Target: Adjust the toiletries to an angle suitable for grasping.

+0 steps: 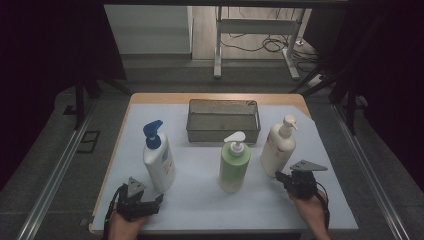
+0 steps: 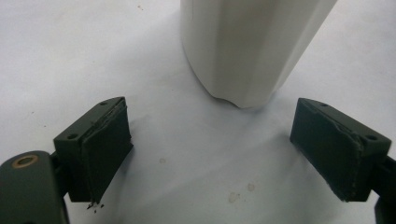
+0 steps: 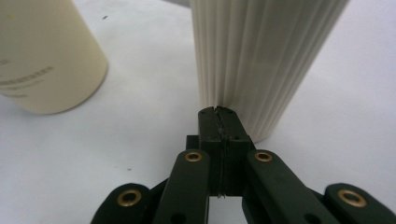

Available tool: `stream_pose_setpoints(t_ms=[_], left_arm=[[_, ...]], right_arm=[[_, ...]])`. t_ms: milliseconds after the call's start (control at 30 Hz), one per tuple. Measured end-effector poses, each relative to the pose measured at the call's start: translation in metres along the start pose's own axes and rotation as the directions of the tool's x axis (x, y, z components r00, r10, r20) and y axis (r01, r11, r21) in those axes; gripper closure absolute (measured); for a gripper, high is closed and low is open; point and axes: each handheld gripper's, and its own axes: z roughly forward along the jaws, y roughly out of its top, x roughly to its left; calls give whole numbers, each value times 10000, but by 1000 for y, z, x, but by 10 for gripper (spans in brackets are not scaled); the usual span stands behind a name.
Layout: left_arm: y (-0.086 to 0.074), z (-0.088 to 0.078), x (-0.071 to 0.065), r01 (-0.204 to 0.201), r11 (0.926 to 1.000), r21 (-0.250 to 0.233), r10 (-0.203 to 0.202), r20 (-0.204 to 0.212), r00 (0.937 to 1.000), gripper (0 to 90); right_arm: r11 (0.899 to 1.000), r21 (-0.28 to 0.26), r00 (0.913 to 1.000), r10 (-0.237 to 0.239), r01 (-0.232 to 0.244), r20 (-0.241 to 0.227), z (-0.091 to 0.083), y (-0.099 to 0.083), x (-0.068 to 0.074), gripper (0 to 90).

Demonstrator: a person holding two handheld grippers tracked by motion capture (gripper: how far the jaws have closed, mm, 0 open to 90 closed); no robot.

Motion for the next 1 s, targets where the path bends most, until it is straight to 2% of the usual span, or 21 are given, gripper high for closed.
stream_pose_setpoints(t_ms=[167, 333, 500, 633, 733, 1000], left_arm=[[0, 0, 0, 1, 10000, -1, -1, 0, 10000, 120], [0, 0, 0, 2, 10000, -3, -2, -1, 10000, 120], [0, 0, 0, 10, 10000, -4, -10, -1, 10000, 120], [0, 0, 0, 13, 10000, -9, -13, -2, 10000, 120], [0, 0, 0, 15, 10000, -10, -15, -4, 10000, 120], [0, 0, 0, 3, 10000, -3, -3, -5, 10000, 120]], right_arm=[[9999, 65, 9998, 121, -122, 150, 2, -1, -7, 890], [9998, 200, 10000, 43, -44, 63, 2, -2, -5, 855], [9998, 141, 9999, -112, 113, -93, -6, 1, -1, 822], [9999, 48, 9999, -99, 100, -89, -18, 4, -1, 759], [9999, -89, 10000, -61, 62, 63, -30, 9, 1, 687], [9996, -289, 9997, -8, 15, 240, -47, 20, 1, 598]])
